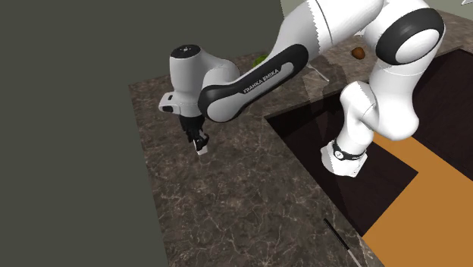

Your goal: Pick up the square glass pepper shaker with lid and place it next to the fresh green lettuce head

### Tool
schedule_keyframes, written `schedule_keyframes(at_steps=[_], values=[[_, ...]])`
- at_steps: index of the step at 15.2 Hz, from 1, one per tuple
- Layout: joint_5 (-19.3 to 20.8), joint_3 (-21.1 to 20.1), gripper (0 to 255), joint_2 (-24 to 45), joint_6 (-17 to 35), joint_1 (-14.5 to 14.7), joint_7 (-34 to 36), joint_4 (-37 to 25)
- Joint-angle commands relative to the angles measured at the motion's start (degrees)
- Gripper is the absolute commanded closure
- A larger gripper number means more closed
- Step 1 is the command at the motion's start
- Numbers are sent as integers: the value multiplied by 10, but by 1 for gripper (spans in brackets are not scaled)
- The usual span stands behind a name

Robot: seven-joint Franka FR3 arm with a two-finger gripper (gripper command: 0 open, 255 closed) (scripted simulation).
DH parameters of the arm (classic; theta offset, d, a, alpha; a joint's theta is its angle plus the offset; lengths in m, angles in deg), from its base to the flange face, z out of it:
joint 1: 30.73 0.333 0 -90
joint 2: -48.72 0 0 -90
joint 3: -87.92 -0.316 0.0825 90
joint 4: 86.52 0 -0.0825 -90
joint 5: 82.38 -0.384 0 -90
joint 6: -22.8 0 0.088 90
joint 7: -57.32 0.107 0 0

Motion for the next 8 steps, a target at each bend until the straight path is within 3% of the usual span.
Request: schedule_keyframes(at_steps=[1,8], values=[[5,1,255,-7,-14,1,4,-7],[18,4,255,-28,-63,4,13,-38]])
